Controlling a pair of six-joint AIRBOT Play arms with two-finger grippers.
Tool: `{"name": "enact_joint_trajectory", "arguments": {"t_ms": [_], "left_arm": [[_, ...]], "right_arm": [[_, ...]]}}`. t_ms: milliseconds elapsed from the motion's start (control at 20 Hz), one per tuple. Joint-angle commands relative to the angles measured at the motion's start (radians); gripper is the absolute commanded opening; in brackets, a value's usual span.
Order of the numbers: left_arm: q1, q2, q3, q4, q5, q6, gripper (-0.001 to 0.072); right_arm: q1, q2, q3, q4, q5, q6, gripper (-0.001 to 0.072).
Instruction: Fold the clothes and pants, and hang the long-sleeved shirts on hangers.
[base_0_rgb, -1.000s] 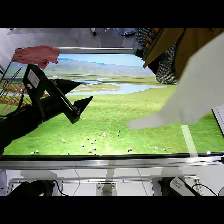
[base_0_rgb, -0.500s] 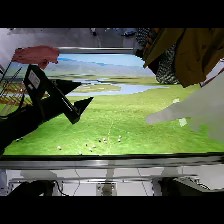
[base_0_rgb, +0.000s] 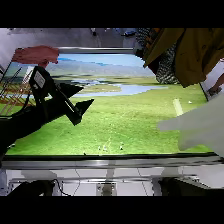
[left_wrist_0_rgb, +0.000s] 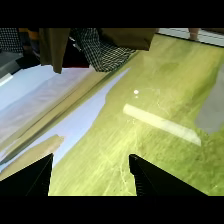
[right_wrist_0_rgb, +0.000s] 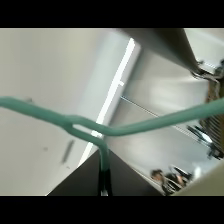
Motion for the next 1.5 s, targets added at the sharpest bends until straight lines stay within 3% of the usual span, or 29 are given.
{"name": "enact_joint_trajectory", "arguments": {"t_ms": [0, 350, 500, 700, 900, 950, 1050, 1100, 1450], "left_arm": [[0.000, -0.001, -0.001, 0.000, 0.003, -0.003, 0.0539], [0.000, -0.001, -0.001, 0.000, 0.003, -0.003, 0.0539], [0.000, -0.001, -0.001, -0.001, 0.003, -0.003, 0.0539], [0.000, -0.001, -0.001, -0.004, 0.003, -0.003, 0.0539], [0.000, -0.001, -0.001, -0.004, 0.003, -0.003, 0.0539], [0.000, -0.001, -0.001, -0.004, 0.003, -0.003, 0.0539], [0.000, -0.001, -0.001, -0.004, 0.003, -0.003, 0.0539], [0.000, -0.001, -0.001, -0.004, 0.003, -0.003, 0.0539], [0.000, -0.001, -0.001, -0.004, 0.003, -0.003, 0.0539]], "right_arm": [[-0.003, -0.027, -0.001, 0.080, -0.094, 0.043, 0.0031], [-0.003, -0.068, -0.003, 0.084, -0.111, 0.074, 0.0032], [-0.003, -0.082, -0.012, -0.033, -0.017, 0.124, 0.0032], [-0.003, -0.081, -0.035, -0.202, 0.151, 0.114, 0.0032], [-0.003, -0.079, -0.035, -0.289, 0.292, 0.031, 0.0051], [-0.003, -0.073, -0.035, -0.275, 0.304, 0.003, 0.0182], [-0.003, -0.053, -0.035, -0.260, 0.312, -0.035, 0.0633], [-0.003, -0.039, -0.035, -0.260, 0.315, -0.044, 0.0683], [-0.003, 0.108, -0.027, -0.221, 0.387, -0.152, 0.0689]]}}
